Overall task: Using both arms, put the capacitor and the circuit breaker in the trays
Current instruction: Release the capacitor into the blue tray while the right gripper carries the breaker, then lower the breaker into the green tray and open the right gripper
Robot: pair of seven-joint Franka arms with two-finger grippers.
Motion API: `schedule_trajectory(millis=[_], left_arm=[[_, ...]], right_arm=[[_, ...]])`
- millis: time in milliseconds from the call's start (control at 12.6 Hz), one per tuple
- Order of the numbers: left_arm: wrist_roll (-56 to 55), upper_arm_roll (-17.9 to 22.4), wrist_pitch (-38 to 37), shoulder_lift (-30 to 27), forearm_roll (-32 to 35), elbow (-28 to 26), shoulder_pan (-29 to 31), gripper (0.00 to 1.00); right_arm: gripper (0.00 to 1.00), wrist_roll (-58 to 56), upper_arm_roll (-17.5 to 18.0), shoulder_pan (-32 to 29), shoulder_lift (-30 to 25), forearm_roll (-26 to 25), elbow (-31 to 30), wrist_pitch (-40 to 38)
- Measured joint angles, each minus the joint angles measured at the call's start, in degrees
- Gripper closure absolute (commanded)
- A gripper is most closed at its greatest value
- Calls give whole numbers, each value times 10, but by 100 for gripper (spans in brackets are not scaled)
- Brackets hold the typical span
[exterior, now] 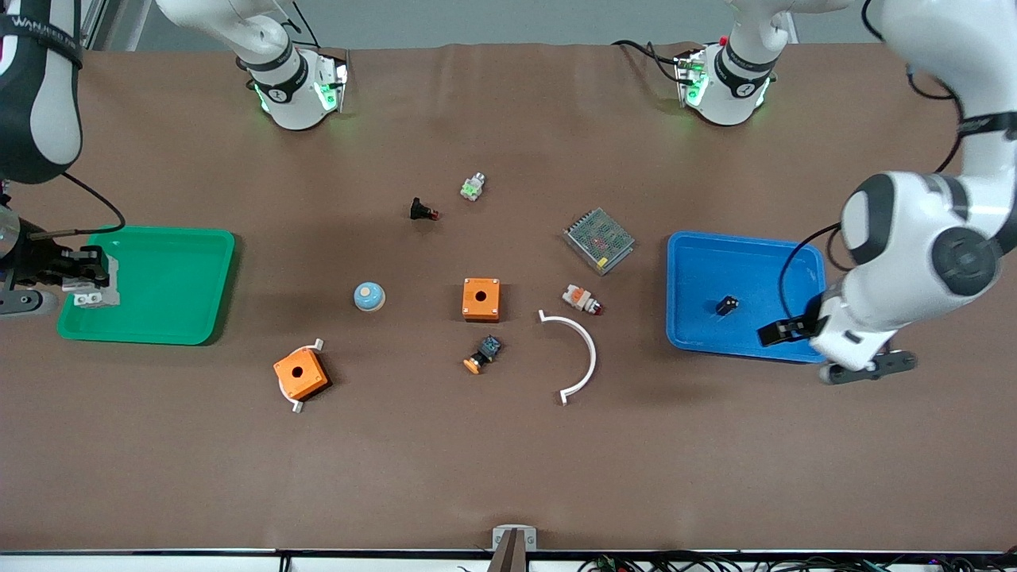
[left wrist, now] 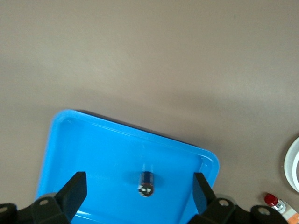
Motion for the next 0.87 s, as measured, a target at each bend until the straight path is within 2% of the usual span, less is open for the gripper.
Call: schedule_trajectory(millis=[316, 633, 870], left_arm=[[56, 2, -21, -55, 0, -2, 49, 0], [56, -6, -31, -103, 0, 7, 45, 0], [56, -28, -82, -124, 3, 28, 36, 0]], right_arm=[[97, -74, 0, -46, 4, 2, -65, 74], [96, -149, -1, -93, 5, 7, -163, 181], [96, -206, -1, -129, 5, 50, -230, 230]])
